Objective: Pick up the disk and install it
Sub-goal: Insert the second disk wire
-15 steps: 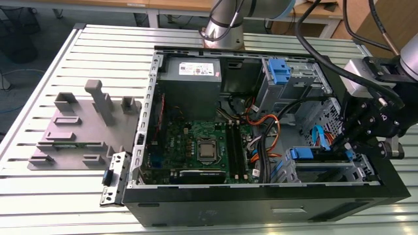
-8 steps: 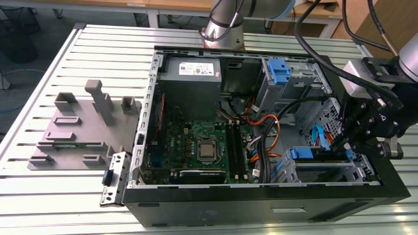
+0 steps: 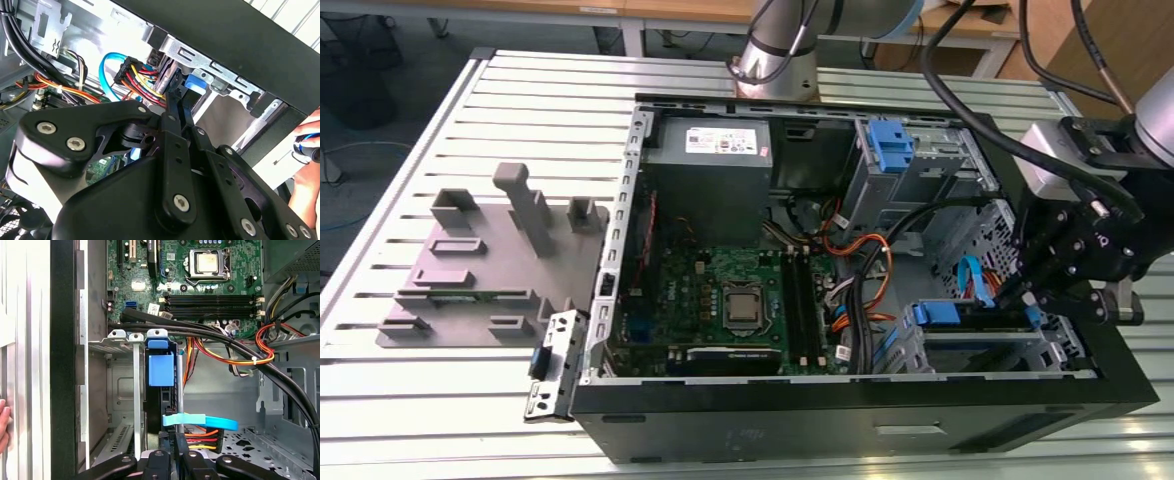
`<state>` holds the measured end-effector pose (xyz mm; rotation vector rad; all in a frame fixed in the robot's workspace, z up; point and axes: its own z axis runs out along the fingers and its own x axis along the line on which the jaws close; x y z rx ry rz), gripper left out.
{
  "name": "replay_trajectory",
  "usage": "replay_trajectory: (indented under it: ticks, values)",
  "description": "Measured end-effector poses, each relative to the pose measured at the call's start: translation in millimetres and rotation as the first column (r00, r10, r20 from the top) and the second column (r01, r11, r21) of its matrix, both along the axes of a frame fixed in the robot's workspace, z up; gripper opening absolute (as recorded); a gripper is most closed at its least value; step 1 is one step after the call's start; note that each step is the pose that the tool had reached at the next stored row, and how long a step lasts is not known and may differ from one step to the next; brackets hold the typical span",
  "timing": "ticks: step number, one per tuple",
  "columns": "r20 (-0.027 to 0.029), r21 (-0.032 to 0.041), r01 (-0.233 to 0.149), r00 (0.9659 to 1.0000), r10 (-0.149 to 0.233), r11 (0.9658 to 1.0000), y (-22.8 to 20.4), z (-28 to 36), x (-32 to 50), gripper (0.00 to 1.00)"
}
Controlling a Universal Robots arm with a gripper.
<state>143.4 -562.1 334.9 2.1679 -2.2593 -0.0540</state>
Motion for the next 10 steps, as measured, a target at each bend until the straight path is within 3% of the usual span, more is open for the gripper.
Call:
replay_trajectory:
  ticks: [10]
  values:
    - [0.0, -0.0007, -0.025, 0.9997, 0.025, 0.9997, 0.0, 0.4, 0.9, 0.16]
